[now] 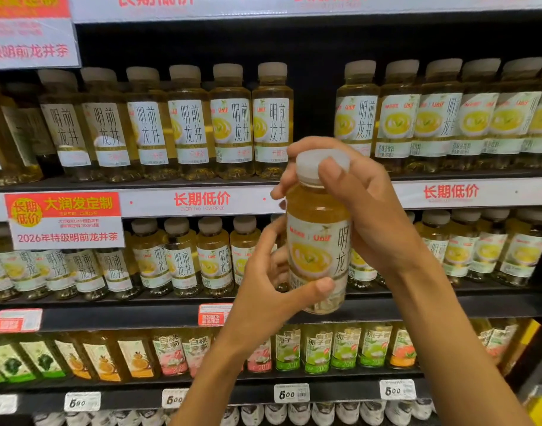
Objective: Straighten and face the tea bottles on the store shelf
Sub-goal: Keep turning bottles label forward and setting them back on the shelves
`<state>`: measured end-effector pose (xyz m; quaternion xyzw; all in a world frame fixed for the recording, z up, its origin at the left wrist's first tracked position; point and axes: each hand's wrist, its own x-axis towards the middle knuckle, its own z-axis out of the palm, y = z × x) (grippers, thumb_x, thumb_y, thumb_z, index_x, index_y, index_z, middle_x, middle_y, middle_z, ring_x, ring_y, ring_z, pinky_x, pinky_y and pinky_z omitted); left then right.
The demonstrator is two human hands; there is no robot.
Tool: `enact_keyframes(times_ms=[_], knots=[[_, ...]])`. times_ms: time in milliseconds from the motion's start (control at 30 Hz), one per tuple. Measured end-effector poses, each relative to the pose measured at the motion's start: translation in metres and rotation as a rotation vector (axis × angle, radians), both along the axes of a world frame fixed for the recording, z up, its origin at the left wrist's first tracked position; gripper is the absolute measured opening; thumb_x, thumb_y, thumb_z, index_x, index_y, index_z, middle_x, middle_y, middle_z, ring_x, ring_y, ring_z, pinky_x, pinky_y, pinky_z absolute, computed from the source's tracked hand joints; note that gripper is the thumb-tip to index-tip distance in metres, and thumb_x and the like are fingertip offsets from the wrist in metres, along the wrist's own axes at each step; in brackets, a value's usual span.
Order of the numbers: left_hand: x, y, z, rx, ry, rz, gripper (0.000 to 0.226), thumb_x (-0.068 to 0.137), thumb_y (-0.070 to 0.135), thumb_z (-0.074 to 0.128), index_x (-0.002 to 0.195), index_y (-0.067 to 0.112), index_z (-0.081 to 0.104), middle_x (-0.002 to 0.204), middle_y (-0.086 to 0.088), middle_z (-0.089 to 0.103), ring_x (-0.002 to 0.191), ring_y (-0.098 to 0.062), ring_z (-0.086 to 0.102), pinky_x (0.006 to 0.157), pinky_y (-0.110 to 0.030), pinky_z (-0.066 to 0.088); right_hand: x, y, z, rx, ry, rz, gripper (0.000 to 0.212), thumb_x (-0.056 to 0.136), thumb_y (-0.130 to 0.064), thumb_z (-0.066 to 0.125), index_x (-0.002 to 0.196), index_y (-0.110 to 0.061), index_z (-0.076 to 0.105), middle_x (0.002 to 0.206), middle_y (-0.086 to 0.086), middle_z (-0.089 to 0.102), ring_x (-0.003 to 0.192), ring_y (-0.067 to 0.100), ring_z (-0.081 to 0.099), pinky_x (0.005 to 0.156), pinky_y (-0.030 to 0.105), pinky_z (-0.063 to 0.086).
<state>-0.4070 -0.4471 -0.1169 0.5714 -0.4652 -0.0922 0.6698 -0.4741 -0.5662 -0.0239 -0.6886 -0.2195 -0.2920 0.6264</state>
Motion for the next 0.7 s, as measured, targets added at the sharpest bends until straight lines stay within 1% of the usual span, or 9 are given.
enact_keyframes(times_ms=[67,167,233,300,367,433,567,633,700], knots=[[-0.010,-0.003,-0.003,-0.023,0.091,0.000,0.079,0.068,0.038,0.074,0.137,0.023,0.039,0.119,0.005,0.068,0.113,-0.015,0.063,0.098,-0.043,0.048,0.001,0.001,0.000,0.027,0.016,-0.073,0.025,0.093,-0.026,0.050,0.111,-0.010,0.058,0.088,-0.001,0.069,0.087,0.019,0.068,0.078,0.031,0.054],[-0.024,-0.008,-0.003,-0.047,0.175,0.036,0.055,0.079,0.048,0.068,0.126,0.032,0.044,0.115,0.018,0.067,0.109,-0.002,0.063,0.086,-0.019,0.051,0.005,0.001,0.000,0.117,0.059,-0.136,0.029,0.091,-0.031,0.050,0.110,-0.012,0.061,0.086,0.000,0.071,0.086,0.017,0.069,0.075,0.027,0.054],[-0.028,-0.008,0.000,-0.050,0.214,0.030,0.041,0.084,0.054,0.055,0.119,0.035,0.048,0.110,0.024,0.067,0.105,0.003,0.063,0.079,-0.011,0.050,0.007,-0.001,0.000,0.164,0.091,-0.133,0.031,0.092,-0.037,0.048,0.106,-0.016,0.065,0.088,0.001,0.072,0.088,0.018,0.069,0.076,0.026,0.055],[-0.026,-0.006,0.002,-0.045,0.270,0.022,0.050,0.079,0.066,0.048,0.118,0.035,0.053,0.111,0.015,0.070,0.108,-0.008,0.064,0.084,-0.021,0.054,0.009,-0.005,0.000,0.184,0.131,-0.120,0.037,0.093,-0.044,0.043,0.100,-0.017,0.068,0.094,0.004,0.073,0.094,0.020,0.069,0.082,0.029,0.055],[-0.024,-0.002,0.004,-0.019,0.358,-0.023,0.070,0.076,0.075,0.047,0.127,0.028,0.055,0.119,-0.004,0.068,0.114,-0.029,0.061,0.094,-0.045,0.052,0.011,-0.007,-0.002,0.209,0.166,-0.066,0.044,0.095,-0.046,0.039,0.101,-0.014,0.069,0.099,0.007,0.073,0.100,0.024,0.068,0.087,0.033,0.055],[-0.022,0.000,0.004,0.012,0.367,-0.084,0.074,0.074,0.072,0.044,0.132,0.028,0.053,0.118,-0.013,0.067,0.107,-0.033,0.064,0.092,-0.050,0.051,0.013,-0.007,-0.005,0.252,0.184,0.020,0.047,0.097,-0.045,0.034,0.106,-0.013,0.067,0.098,0.008,0.073,0.099,0.026,0.068,0.085,0.034,0.055],[-0.022,0.000,0.005,0.047,0.273,0.024,0.057,0.074,0.076,0.039,0.118,0.046,0.058,0.122,0.005,0.066,0.118,-0.014,0.059,0.105,-0.046,0.042,0.010,-0.006,-0.004,0.213,0.085,-0.034,0.040,0.099,-0.038,0.038,0.092,-0.021,0.073,0.091,0.005,0.073,0.091,0.021,0.069,0.080,0.029,0.055],[-0.023,-0.002,0.007,0.037,0.226,0.077,0.056,0.076,0.077,0.039,0.118,0.043,0.055,0.114,0.014,0.067,0.111,-0.004,0.061,0.100,-0.038,0.046,0.008,-0.005,-0.002,0.174,0.043,-0.108,0.030,0.100,-0.033,0.041,0.096,-0.022,0.069,0.097,0.006,0.072,0.095,0.021,0.068,0.082,0.028,0.054],[-0.025,-0.005,0.009,0.054,0.195,0.099,0.053,0.072,0.082,0.037,0.112,0.052,0.053,0.108,0.023,0.065,0.104,0.006,0.060,0.087,-0.023,0.048,0.007,-0.003,0.001,0.141,0.051,-0.167,0.026,0.100,-0.032,0.044,0.104,-0.020,0.067,0.101,0.006,0.072,0.097,0.019,0.068,0.082,0.026,0.054]])
